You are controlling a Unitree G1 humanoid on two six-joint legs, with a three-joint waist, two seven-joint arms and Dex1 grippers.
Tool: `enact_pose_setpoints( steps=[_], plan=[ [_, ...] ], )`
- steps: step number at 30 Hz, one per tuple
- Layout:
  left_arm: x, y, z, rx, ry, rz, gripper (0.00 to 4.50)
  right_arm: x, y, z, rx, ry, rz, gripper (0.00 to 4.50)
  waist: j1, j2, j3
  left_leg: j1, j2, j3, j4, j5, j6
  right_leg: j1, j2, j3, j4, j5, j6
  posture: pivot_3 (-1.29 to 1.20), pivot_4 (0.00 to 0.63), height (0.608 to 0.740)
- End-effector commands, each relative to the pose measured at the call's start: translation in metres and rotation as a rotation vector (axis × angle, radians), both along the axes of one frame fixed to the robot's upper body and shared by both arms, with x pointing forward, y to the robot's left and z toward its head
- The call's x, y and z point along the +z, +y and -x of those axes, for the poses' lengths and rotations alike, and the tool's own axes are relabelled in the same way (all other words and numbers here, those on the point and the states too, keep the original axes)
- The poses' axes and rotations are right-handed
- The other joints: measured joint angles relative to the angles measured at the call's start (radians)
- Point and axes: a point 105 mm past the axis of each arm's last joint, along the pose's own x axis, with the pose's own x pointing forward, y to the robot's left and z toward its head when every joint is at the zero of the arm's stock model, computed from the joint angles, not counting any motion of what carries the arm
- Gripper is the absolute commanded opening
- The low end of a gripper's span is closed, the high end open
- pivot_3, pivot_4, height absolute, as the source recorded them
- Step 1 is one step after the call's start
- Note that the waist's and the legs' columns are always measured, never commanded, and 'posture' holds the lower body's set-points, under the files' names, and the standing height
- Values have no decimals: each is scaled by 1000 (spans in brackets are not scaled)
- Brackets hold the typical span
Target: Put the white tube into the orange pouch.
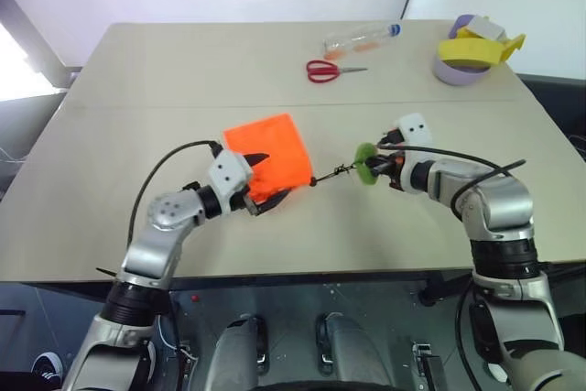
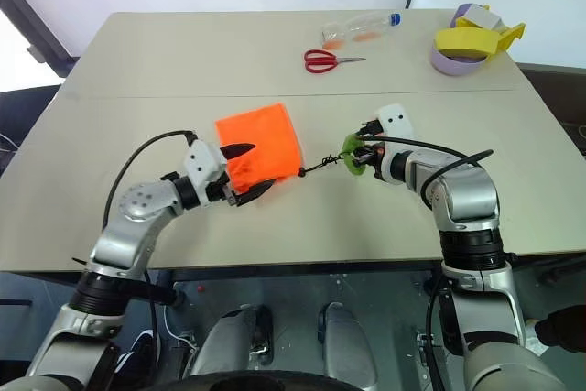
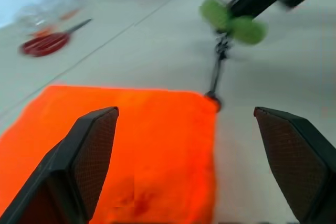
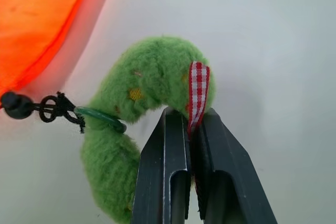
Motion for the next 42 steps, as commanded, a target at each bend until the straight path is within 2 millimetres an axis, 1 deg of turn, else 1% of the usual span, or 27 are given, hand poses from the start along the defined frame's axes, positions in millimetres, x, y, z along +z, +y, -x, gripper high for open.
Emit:
enact_pose_setpoints(
  steps=[1,4,6,7,8,10,12,14,18,20,22,24,26,28,31,38,42],
  plan=[
    [14,-13,-1,-42,-111,-41,4464,23,4,-3,3,-72,-38,0,2,0,0,0,0,0,0,0,0,1,1,0,0,0,0,0,150,740],
    [3,-39,-2,-46,-146,-86,4464,30,4,-5,-11,-61,-82,0,2,0,0,1,0,0,2,0,0,2,2,0,-1,0,1,0,150,740],
    [-7,-52,-4,-20,-219,-153,4464,31,4,-5,-10,-53,-83,0,3,0,0,1,0,0,2,0,1,3,2,0,-2,3,5,0,150,740],
    [-11,-55,-8,13,-271,-204,4464,32,5,-5,-9,-54,-79,0,2,0,0,1,0,0,2,0,1,3,2,0,-2,3,5,0,150,740],
    [-12,-57,-14,62,-313,-222,4464,32,5,-5,-8,-56,-73,0,2,0,0,0,0,0,2,0,1,3,3,0,-2,3,6,0,150,740],
    [-13,-60,-18,105,-400,-277,4464,33,4,-5,-14,-59,-68,0,2,0,0,1,1,0,1,0,1,3,4,0,-1,3,7,0,150,740],
    [-15,-62,-23,168,-417,-279,4464,33,5,-5,-12,-59,-66,0,1,0,0,1,1,0,1,0,1,3,4,0,-1,4,7,0,150,740],
    [-14,-67,-22,188,-434,-259,4464,35,6,-7,-13,-64,-73,0,2,0,0,1,1,0,2,0,1,3,4,0,-1,4,8,0,150,740],
    [-19,-79,-16,185,-443,-258,4464,38,9,-8,-5,-67,-79,0,2,0,0,1,1,0,2,0,1,3,3,0,-1,4,8,0,150,740],
    [-21,-80,-16,192,-437,-262,4464,38,9,-8,-3,-68,-78,0,2,0,0,1,1,0,2,0,1,3,4,0,-1,4,8,0,150,740],
    [-25,-76,-18,207,-429,-289,4464,38,10,-8,-1,-68,-77,0,2,0,0,1,1,0,2,0,1,3,4,0,-1,4,8,0,150,740],
    [-37,-68,-20,226,-410,-357,4464,38,10,-8,0,-67,-79,0,0,0,0,1,1,0,2,0,1,3,4,0,-1,4,8,0,150,740],
    [-43,-69,-19,218,-390,-375,4464,38,11,-8,1,-67,-77,0,1,0,0,1,1,0,2,0,1,3,4,0,-1,4,8,0,150,740],
    [-46,-70,-19,207,-390,-387,4464,38,12,-9,3,-68,-80,0,1,0,0,2,1,0,2,0,1,3,4,0,-1,4,8,0,150,740],
    [-47,-71,-19,195,-397,-394,4464,40,13,-10,4,-73,-83,0,3,0,0,1,1,0,2,0,1,3,3,0,-1,4,8,0,150,740],
    [-45,-82,-19,145,-447,-391,4464,43,15,-10,6,-77,-87,0,3,0,0,2,1,0,2,0,1,3,3,0,-1,4,8,0,150,740],
    [-47,-81,-23,148,-463,-412,4464,47,14,-11,0,-83,-95,0,4,0,0,2,1,0,2,0,1,3,3,0,-1,4,8,0,150,740]
  ],
)
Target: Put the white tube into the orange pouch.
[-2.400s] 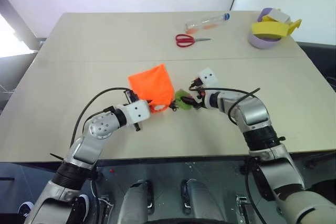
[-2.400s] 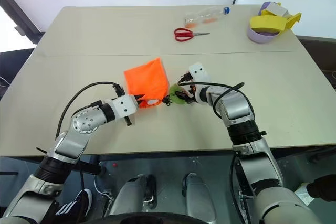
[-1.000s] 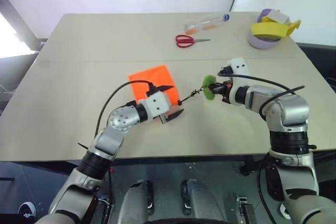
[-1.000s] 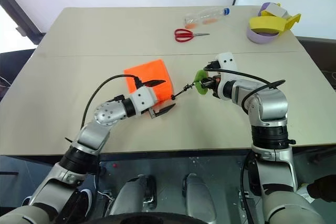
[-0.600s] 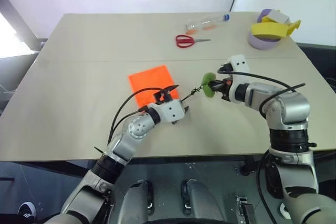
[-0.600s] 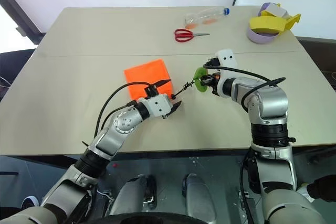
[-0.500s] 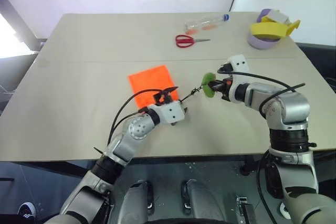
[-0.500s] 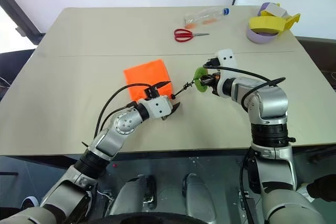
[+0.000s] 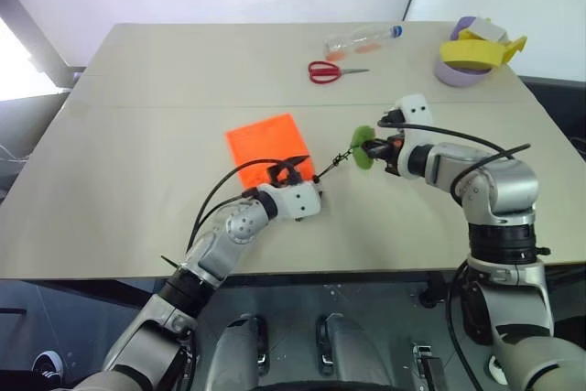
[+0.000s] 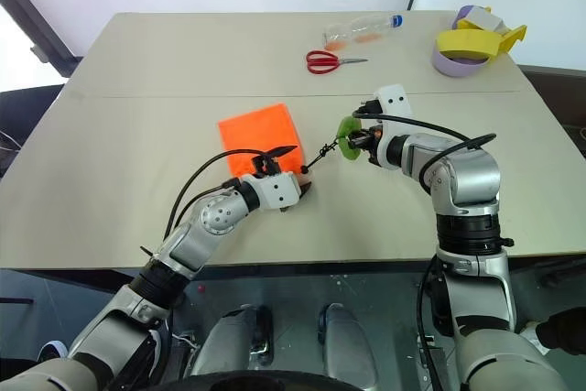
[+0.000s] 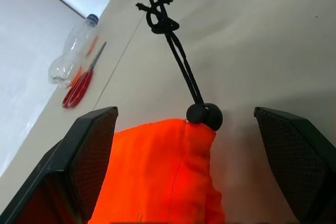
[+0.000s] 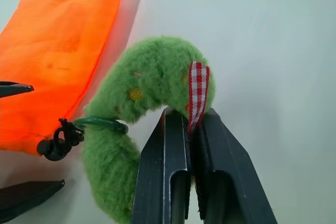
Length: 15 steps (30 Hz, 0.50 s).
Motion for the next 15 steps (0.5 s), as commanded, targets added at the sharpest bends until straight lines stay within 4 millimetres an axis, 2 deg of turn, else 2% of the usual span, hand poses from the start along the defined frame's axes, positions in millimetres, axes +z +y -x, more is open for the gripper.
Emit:
enact_pose_setpoints(
  steps=[1,8,11,15],
  plan=[
    [0,-6,0,-23,-24,-21,4464,22,3,-2,9,-60,-24,0,0,0,0,0,0,0,0,0,0,0,0,0,0,0,0,0,150,740],
    [0,-8,0,-27,-23,-9,4464,35,6,1,19,-61,-81,0,0,0,0,0,0,0,1,0,0,0,0,0,0,0,0,0,150,740],
    [0,-6,-1,-16,-24,-2,3678,38,7,2,25,-61,-89,0,-1,0,0,0,0,0,1,0,0,0,0,0,0,0,0,0,150,740],
    [0,-5,-4,-2,-15,16,1668,41,7,3,26,-57,-99,0,-1,0,0,0,0,0,0,0,0,0,0,0,0,0,0,0,150,740]
  ],
)
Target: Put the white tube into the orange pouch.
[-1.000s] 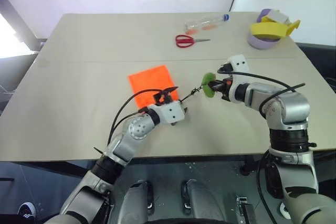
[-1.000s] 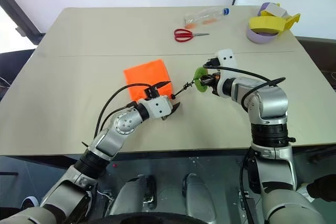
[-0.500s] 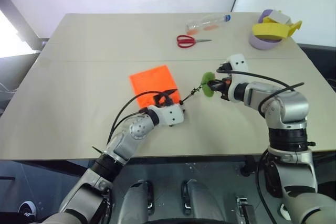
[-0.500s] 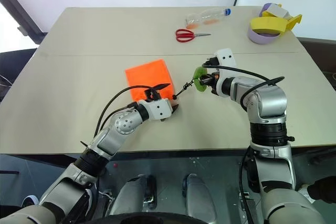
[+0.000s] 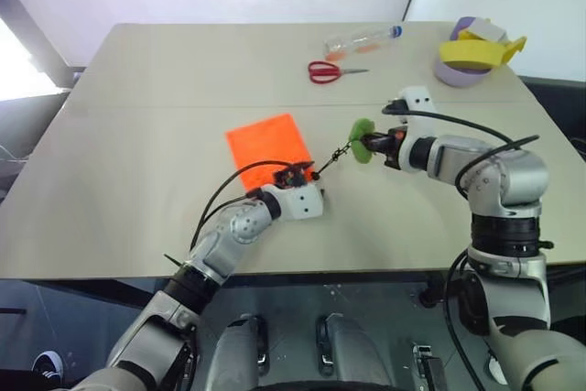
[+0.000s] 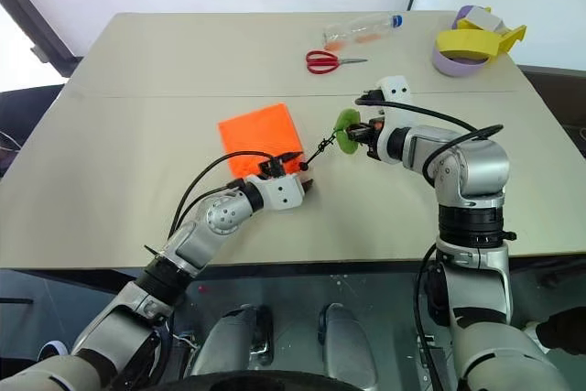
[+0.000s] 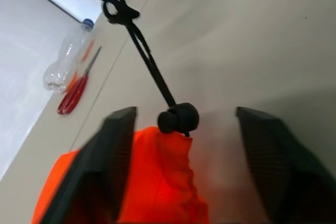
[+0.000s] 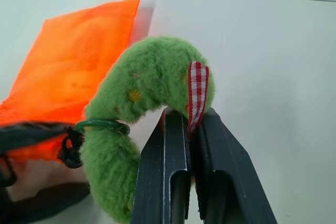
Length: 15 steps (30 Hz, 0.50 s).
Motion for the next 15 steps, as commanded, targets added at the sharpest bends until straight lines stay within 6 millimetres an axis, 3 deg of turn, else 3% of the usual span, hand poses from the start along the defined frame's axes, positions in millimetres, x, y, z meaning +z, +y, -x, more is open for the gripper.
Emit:
enact_pose_setpoints(
  steps=[1,3,9,15],
  plan=[
    [7,-4,0,-4,-20,26,1054,25,4,2,17,-82,-20,0,0,0,0,0,0,0,0,0,0,0,0,0,0,0,0,0,150,740],
    [7,-4,0,-4,-21,25,142,25,5,2,20,-81,-22,0,2,0,0,1,0,0,0,0,0,0,0,0,0,0,0,0,150,740],
    [12,-2,-3,16,-15,63,121,25,7,4,31,-77,-25,0,2,0,0,0,0,0,0,0,0,1,0,0,0,0,0,0,150,740],
    [27,9,-4,7,187,342,121,20,2,6,33,-76,22,0,-1,0,0,0,0,0,0,0,0,0,0,0,0,0,0,0,150,740]
  ],
)
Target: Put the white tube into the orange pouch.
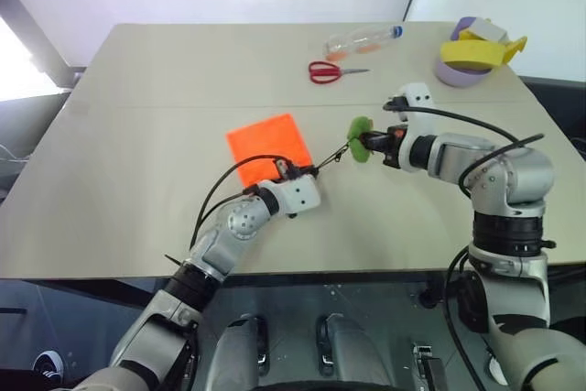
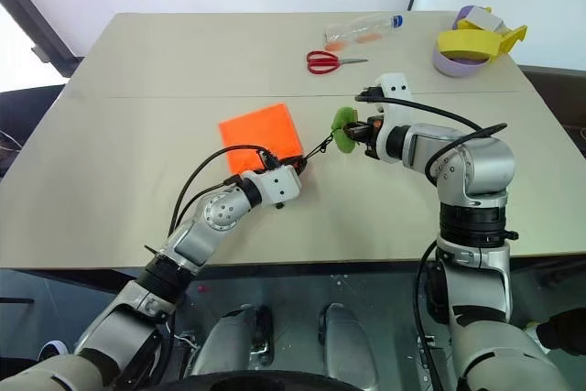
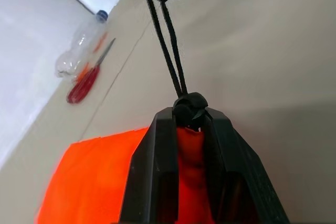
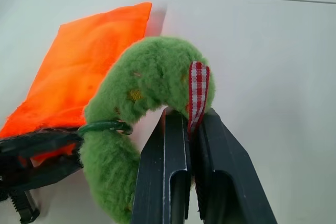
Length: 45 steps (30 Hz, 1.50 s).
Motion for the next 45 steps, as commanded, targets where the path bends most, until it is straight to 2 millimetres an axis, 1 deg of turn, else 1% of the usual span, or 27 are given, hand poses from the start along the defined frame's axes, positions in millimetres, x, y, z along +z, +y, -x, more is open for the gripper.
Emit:
enact_pose_setpoints(
  steps=[1,3,5,6,8,10,12,14,16,19,22,23,25,28,30,32,35,37,40,41,43,45],
  plan=[
    [20,9,4,-61,144,236,121,14,-3,2,8,-76,30,0,-1,0,0,0,0,0,0,0,0,0,0,0,0,0,0,0,150,740],
    [25,17,9,-119,247,355,121,10,-5,2,9,-74,45,0,-4,0,0,0,1,0,0,0,0,0,1,0,0,0,0,0,150,740],
    [27,24,15,-185,321,406,121,4,-4,3,21,-74,72,0,-4,0,0,0,1,0,-1,0,0,0,1,0,0,0,0,0,150,740],
    [25,29,17,-210,383,434,121,0,-3,4,28,-68,73,0,-6,0,0,0,1,0,-1,0,0,0,1,0,0,0,0,0,150,740],
    [25,38,21,-260,453,462,121,-10,1,7,49,-50,80,0,-5,0,0,1,1,0,-1,0,0,0,2,0,0,0,0,0,150,740],
    [27,41,23,-290,494,497,121,-18,4,10,67,-37,94,0,-5,0,0,1,1,0,0,0,0,0,2,-1,0,0,0,0,150,740],
    [24,43,22,-297,496,447,121,-21,6,11,72,-33,92,0,-3,0,0,0,0,0,0,0,0,0,2,-1,0,0,0,0,150,740],
    [23,43,20,-303,504,451,121,-21,9,11,77,-35,89,0,-1,0,0,0,0,0,1,0,0,0,2,-1,0,0,0,0,150,740],
    [24,43,19,-311,522,472,1162,-21,10,12,83,-36,88,0,-1,0,0,0,0,0,2,0,0,1,2,-1,0,0,0,0,150,740],
    [25,40,25,-368,575,513,2574,-21,11,14,88,-35,88,0,-2,0,0,0,0,0,2,0,0,1,2,-1,0,0,0,0,150,740],
    [29,45,22,-351,628,599,4166,-20,11,15,88,-41,88,0,-2,0,0,0,0,0,2,0,0,1,2,-1,0,0,0,0,150,740],
    [30,48,19,-337,639,624,4471,-19,11,14,88,-44,87,0,-3,0,0,0,0,0,2,0,0,1,2,-1,0,0,0,0,150,740],
    [30,52,17,-308,609,590,4471,-16,11,14,88,-55,90,0,-5,0,0,1,0,-1,2,0,0,1,2,-1,0,0,0,0,150,740],
    [24,52,23,-309,562,472,4471,-12,11,13,92,-71,95,0,-4,0,0,1,1,-1,1,0,0,1,2,-1,0,0,0,0,150,740],
    [21,50,23,-293,491,395,4471,-7,12,14,111,-94,104,0,-2,0,0,1,0,0,1,0,0,1,2,-1,0,0,0,0,150,740],
    [22,47,22,-294,429,344,4471,-2,10,13,116,-121,124,0,1,0,0,1,0,0,1,0,0,1,1,-1,0,0,0,0,150,740],
    [24,39,21,-323,386,262,4471,5,10,14,133,-149,133,0,2,0,0,0,0,0,1,0,0,1,1,0,-1,-1,-2,0,150,740],
    [29,33,21,-362,389,250,4471,6,12,14,140,-155,133,0,1,0,0,0,0,0,1,0,0,1,1,0,-1,-2,-4,0,150,740],
    [41,29,9,-389,442,290,4471,1,15,15,151,-153,138,0,0,0,0,0,0,0,1,0,0,1,1,0,-1,-2,-4,0,150,740],
    [43,29,4,-394,446,273,4471,0,16,14,152,-154,141,0,0,0,0,0,0,0,1,0,0,1,1,0,-1,-2,-4,0,150,740],
    [43,28,-2,-400,423,214,4471,0,17,14,151,-158,142,0,-1,0,0,0,0,0,2,0,0,1,2,0,-1,-2,-3,0,150,740],
    [38,25,-5,-416,448,169,4471,3,18,13,154,-190,148,0,-3,0,0,0,0,0,1,0,1,1,2,-1,-1,0,-1,0,150,740]
  ],
)
